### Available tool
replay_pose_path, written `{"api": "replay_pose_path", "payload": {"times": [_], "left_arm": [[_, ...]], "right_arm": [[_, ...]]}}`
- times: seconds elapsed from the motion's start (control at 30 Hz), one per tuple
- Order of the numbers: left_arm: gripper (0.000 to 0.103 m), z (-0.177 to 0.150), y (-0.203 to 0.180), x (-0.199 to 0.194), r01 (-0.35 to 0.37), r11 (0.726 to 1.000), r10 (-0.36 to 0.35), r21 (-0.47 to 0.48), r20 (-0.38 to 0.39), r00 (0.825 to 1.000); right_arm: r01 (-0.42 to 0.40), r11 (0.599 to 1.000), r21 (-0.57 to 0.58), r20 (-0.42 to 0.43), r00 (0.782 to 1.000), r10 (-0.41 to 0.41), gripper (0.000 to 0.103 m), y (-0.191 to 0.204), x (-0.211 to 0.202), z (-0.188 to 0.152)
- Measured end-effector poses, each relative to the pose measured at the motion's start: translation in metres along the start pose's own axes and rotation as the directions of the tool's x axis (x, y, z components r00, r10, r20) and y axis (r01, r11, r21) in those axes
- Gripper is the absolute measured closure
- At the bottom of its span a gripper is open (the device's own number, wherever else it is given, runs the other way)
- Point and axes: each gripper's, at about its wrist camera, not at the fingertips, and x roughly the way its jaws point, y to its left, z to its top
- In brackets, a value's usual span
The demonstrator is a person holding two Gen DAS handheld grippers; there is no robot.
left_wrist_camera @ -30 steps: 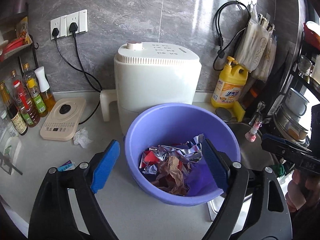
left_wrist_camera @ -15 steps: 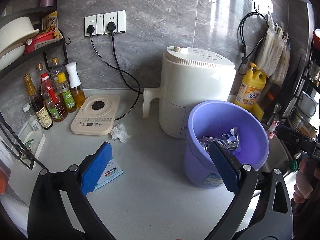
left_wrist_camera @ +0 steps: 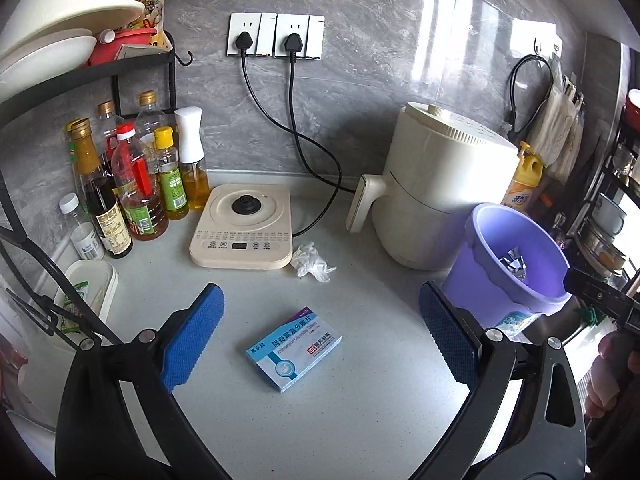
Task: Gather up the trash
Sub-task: 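Move both tools back to the medicine box and white tissue, then grasp the blue-white Azithromycin medicine box with the left gripper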
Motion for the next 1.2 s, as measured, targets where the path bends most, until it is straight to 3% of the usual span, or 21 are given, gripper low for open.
{"api": "replay_pose_path", "payload": {"times": [0.2, 0.47, 0.73, 0.9, 1.1, 1.2], "left_arm": [[0.006, -0.015, 0.043, 0.005, 0.050, 0.999, -0.050, -0.018, -0.034, 0.998], [0.006, -0.035, 0.061, 0.039, 0.148, 0.989, -0.145, 0.028, -0.098, 0.985], [0.006, -0.046, 0.063, 0.095, 0.250, 0.965, -0.234, 0.074, -0.177, 0.956], [0.006, -0.053, 0.055, 0.128, 0.318, 0.941, -0.282, 0.118, -0.249, 0.927], [0.006, -0.063, 0.039, 0.159, 0.375, 0.907, -0.301, 0.193, -0.327, 0.896], [0.006, -0.073, 0.033, 0.176, 0.352, 0.903, -0.246, 0.248, -0.372, 0.895]], "right_arm": [[0.015, 1.000, -0.006, -0.024, 1.000, -0.016, 0.008, 0.047, 0.021, -0.016], [0.090, 0.995, -0.035, -0.068, 0.993, -0.092, 0.008, 0.079, 0.042, -0.032], [0.205, 0.979, -0.011, -0.121, 0.971, -0.205, 0.008, 0.079, 0.050, -0.049], [0.279, 0.960, 0.027, -0.142, 0.952, -0.273, 0.008, 0.073, 0.049, -0.060], [0.342, 0.938, 0.060, -0.146, 0.932, -0.330, 0.008, 0.072, 0.043, -0.068], [0.363, 0.929, 0.078, -0.149, 0.925, -0.349, 0.008, 0.069, 0.041, -0.069]]}}
